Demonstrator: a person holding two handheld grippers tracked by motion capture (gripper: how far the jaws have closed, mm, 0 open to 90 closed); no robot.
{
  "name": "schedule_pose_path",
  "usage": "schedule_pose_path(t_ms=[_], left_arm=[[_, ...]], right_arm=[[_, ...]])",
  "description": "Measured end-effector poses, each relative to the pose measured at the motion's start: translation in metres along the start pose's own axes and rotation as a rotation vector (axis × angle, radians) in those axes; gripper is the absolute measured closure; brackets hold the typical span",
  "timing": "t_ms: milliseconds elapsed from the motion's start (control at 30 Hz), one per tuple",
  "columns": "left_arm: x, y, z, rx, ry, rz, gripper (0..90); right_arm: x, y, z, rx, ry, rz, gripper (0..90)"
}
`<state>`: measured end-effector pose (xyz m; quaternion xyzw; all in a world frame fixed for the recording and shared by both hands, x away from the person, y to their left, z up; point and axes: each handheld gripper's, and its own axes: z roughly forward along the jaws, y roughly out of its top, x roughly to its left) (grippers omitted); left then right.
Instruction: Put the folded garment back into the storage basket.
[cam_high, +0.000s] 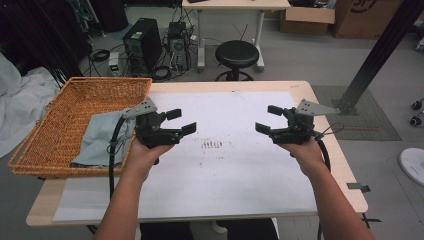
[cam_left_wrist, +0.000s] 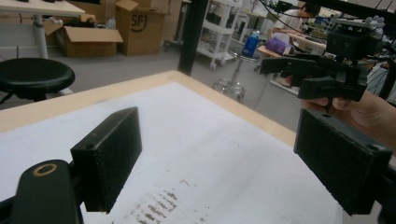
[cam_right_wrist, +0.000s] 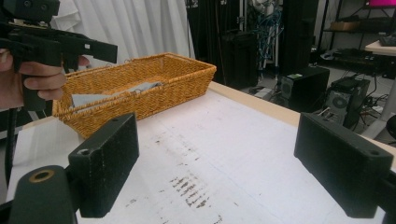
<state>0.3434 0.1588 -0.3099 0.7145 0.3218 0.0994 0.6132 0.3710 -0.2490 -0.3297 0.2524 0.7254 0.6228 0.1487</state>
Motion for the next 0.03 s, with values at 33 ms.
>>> schedule_pose_path(t_ms=[33], left_arm=[[0.0003,0.0002,-0.0002,0.003,0.001,-0.002,15.7]], right_arm=[[0.0,0.0003,0.0002,0.0,-0.001,-0.004,13.2]])
